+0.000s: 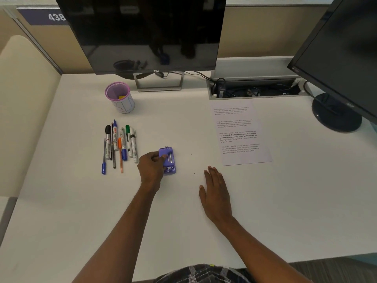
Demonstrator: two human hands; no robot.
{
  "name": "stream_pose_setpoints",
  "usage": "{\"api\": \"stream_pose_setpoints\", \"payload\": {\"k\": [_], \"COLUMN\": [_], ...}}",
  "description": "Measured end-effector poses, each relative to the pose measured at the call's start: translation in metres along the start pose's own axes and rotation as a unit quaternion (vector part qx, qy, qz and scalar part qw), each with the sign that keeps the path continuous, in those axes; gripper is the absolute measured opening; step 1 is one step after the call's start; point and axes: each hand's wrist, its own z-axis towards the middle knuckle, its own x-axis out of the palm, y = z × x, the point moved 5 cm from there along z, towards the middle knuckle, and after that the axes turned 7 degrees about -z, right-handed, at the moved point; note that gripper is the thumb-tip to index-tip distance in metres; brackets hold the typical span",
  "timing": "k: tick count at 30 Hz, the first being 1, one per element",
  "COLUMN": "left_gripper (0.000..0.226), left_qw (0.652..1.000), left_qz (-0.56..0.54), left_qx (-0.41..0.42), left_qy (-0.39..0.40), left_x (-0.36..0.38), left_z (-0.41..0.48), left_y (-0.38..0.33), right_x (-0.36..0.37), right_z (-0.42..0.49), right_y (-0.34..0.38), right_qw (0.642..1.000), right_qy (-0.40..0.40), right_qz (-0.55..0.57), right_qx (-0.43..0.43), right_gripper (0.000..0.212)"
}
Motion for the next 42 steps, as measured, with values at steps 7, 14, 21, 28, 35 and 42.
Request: {"api": "stream_pose_setpoints", "payload": {"k": [7,14,21,28,35,42], "left_gripper": [0.022,0.023,0.037,0.05,0.057,0.054], "left_qw": [1.0,1.0,0.981,0.912,0.874,0.867], "left_qz": [-0.011,-0.011,0.117,0.235,0.338,0.371], "left_qx": [-0.01,0.009,0.145,0.323,0.307,0.305], "left_qy": [-0.008,0.004,-0.062,0.092,0.165,0.137], "left_x": [-0.023,-0.032,-0.037,0.006,0.026,0.028], "left_z": [0.021,0.03,0.0,-0.068,-0.068,-0.066], "left_y": [-0.003,-0.005,-0.011,0.021,0.058,0.065], "right_x": [-0.007,-0.012,-0.008,-0.002,-0.003,-0.009], "right_z": [0.021,0.046,0.055,0.038,0.043,0.047], "right_y": [0.014,0.014,0.018,0.009,0.014,0.024], "right_qw": [1.0,0.998,0.999,0.998,0.998,0.998], "right_qy": [-0.005,-0.01,0.007,0.005,-0.019,-0.021], "right_qz": [0.011,0.05,0.049,0.049,0.038,0.001], "right_qx": [0.024,0.029,-0.001,-0.05,-0.043,-0.06], "right_gripper": [0.042,0.033,0.029,0.029,0.02,0.007]}}
